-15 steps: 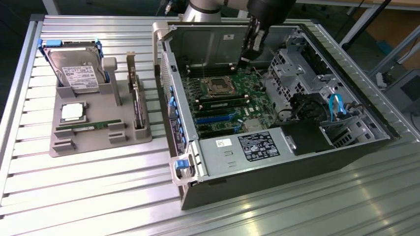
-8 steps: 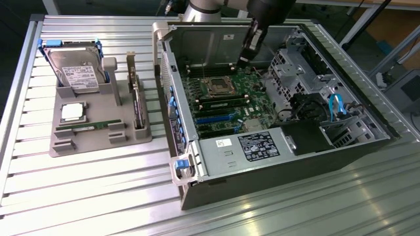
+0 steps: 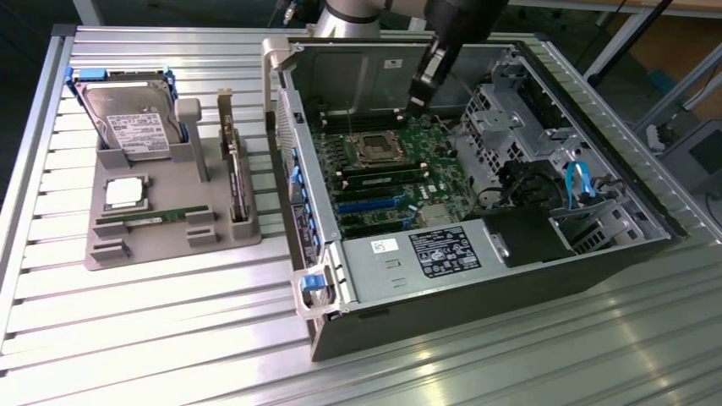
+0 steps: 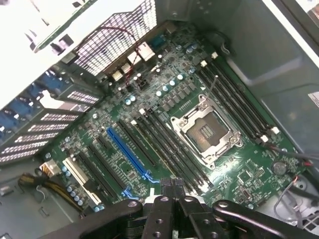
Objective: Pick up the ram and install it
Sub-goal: 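Press down the ram until it locks into place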
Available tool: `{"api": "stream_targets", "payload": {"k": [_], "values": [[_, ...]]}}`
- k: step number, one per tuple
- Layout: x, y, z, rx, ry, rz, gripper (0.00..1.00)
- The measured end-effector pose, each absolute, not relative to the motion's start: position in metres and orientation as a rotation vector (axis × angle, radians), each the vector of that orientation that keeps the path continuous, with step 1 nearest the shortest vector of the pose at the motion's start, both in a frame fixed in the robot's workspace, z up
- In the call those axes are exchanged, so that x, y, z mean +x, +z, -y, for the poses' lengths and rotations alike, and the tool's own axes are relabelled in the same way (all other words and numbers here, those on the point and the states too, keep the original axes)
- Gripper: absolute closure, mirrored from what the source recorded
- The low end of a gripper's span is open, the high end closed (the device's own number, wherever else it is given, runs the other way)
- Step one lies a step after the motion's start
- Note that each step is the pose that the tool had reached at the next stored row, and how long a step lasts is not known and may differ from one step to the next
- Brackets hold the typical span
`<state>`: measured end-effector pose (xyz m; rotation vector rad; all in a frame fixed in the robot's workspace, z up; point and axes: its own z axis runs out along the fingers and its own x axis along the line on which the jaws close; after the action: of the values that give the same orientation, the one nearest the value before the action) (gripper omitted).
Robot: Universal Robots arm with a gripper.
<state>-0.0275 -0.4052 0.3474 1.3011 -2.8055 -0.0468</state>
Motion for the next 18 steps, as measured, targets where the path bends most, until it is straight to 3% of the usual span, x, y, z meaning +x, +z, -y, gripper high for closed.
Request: {"api": "stream_targets", "payload": {"k": [18], "values": [[-0.0274,0.3447,0.4052,0.801,-0.059,2.993,0.90]]}}
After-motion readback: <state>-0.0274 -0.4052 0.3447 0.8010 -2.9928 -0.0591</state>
